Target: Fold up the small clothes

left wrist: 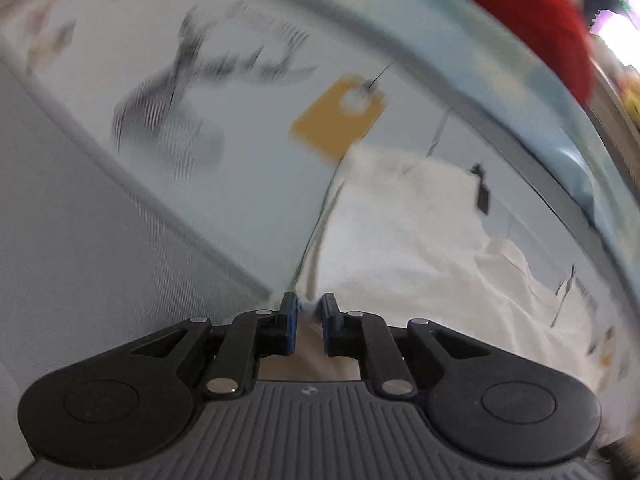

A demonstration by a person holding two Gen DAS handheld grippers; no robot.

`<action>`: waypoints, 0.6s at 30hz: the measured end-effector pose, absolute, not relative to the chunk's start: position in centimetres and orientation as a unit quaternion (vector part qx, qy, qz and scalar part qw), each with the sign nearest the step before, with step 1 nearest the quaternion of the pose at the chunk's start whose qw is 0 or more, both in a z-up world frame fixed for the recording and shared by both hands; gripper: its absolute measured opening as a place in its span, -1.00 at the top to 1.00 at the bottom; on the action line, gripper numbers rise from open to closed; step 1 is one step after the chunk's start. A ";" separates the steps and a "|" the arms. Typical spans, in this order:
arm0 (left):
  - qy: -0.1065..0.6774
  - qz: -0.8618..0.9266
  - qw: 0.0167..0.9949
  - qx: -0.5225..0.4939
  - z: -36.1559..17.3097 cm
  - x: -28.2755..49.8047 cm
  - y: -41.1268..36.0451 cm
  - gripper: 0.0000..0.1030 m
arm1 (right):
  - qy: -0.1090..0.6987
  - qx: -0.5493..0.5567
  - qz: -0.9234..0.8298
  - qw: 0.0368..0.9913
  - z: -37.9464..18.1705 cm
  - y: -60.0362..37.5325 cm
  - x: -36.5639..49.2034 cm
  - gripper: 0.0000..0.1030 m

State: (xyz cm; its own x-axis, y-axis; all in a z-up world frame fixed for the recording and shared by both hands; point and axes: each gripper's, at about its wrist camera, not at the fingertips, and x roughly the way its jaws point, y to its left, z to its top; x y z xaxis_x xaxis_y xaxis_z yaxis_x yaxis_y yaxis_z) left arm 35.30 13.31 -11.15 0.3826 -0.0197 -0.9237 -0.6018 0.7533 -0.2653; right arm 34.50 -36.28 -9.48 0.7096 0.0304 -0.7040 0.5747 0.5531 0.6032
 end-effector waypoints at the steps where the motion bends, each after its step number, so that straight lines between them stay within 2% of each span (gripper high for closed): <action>1: 0.518 0.191 0.784 -0.285 -10.8 35.3 13.1 0.77 | 0.355 0.437 -0.185 0.805 -9.9 -36.3 34.5 0.27; 3: 0.493 0.184 0.812 -0.251 -9.2 35.2 12.4 0.77 | 0.382 0.418 -0.223 0.793 -10.6 -36.4 34.5 0.25; 6: 0.464 0.143 0.838 -0.250 -7.8 35.0 11.8 0.68 | 0.380 0.411 -0.245 0.792 -10.6 -36.7 34.1 0.22; 9: 0.468 0.156 0.833 -0.250 -8.3 34.9 12.2 0.68 | 0.338 0.372 -0.266 0.823 -8.5 -35.8 33.4 0.22; 13: 0.516 0.130 0.789 -0.308 -11.5 35.7 13.5 0.68 | 0.295 0.398 -0.211 0.842 -7.8 -35.7 33.3 0.22; 16: 0.551 0.140 0.752 -0.333 -14.1 35.7 14.6 0.74 | 0.353 0.461 -0.182 0.793 -10.6 -36.8 34.4 0.22; 18: 0.547 0.137 0.756 -0.334 -13.4 35.6 14.5 0.72 | 0.390 0.464 -0.225 0.763 -12.2 -37.7 34.0 0.26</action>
State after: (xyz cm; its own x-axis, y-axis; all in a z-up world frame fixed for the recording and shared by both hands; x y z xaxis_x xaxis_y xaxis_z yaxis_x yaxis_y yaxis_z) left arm 35.58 14.53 -13.39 0.3651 -0.1581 -0.9174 -0.5717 0.7397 -0.3550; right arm 33.97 -37.69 -12.23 0.5945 0.0185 -0.8039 0.7057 0.4672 0.5327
